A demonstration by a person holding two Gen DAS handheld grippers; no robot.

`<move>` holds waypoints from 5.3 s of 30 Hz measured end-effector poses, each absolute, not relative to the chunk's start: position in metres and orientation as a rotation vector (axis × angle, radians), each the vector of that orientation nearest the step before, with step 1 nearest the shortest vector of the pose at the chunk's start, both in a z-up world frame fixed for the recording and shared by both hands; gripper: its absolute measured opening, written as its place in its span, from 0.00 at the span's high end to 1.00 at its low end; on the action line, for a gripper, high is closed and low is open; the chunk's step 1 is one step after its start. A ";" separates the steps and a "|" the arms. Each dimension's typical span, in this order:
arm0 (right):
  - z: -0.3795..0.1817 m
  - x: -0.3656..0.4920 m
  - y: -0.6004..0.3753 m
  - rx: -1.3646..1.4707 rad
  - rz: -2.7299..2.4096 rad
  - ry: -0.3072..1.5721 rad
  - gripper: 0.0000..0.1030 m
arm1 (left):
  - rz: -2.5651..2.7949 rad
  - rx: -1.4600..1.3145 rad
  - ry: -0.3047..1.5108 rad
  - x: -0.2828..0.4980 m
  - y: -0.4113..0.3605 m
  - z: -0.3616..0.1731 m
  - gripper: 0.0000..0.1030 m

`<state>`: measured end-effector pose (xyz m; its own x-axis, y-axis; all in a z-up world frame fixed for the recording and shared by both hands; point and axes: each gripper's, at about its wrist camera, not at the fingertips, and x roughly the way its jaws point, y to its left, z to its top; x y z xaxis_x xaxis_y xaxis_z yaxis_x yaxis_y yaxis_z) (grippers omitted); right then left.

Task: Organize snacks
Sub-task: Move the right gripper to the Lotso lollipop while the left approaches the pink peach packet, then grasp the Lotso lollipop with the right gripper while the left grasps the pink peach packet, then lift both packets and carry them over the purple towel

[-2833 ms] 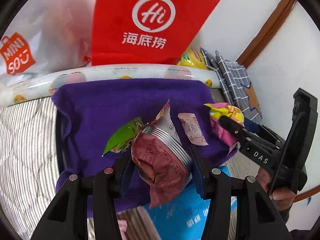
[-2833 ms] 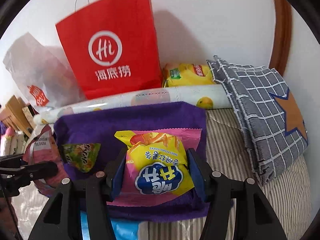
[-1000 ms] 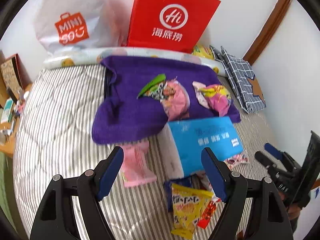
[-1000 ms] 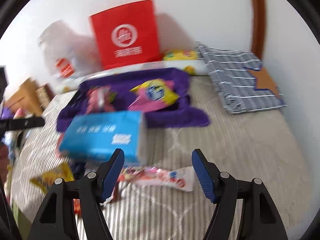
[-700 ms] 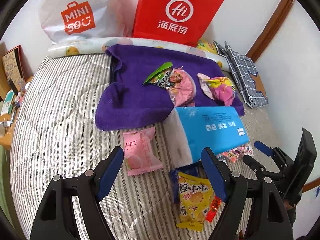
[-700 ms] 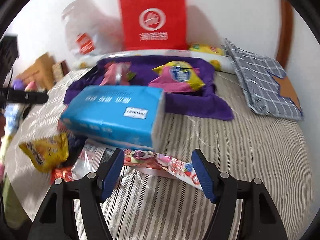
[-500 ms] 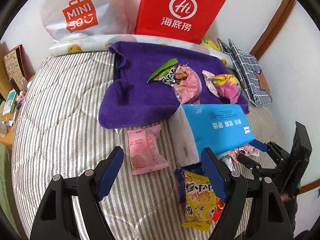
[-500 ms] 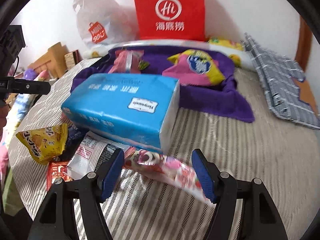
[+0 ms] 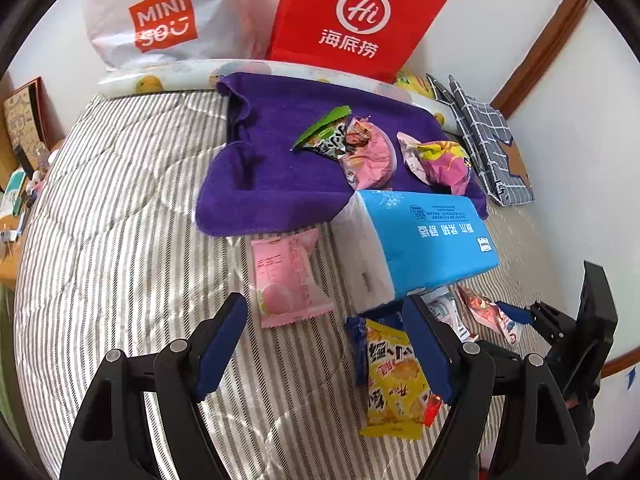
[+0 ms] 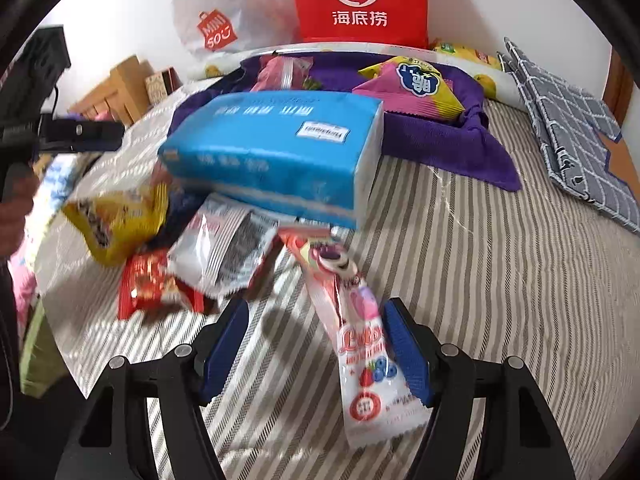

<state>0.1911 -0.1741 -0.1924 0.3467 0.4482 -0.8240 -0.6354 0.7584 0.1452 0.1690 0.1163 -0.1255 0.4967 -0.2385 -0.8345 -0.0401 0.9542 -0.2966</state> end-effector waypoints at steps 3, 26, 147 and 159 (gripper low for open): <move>-0.196 0.191 -0.170 -0.228 0.681 0.988 0.34 | -0.115 -0.304 1.044 0.165 0.121 -0.125 0.23; -0.175 0.187 -0.220 0.000 0.335 0.932 0.83 | -0.018 -0.261 1.123 0.204 0.117 -0.175 0.33; -0.075 0.204 -0.160 0.017 0.345 0.763 0.83 | -0.244 -0.238 0.974 0.193 0.068 -0.084 0.61; -0.074 0.208 -0.158 0.020 0.346 0.761 0.83 | -0.244 -0.240 0.973 0.201 0.071 -0.085 0.61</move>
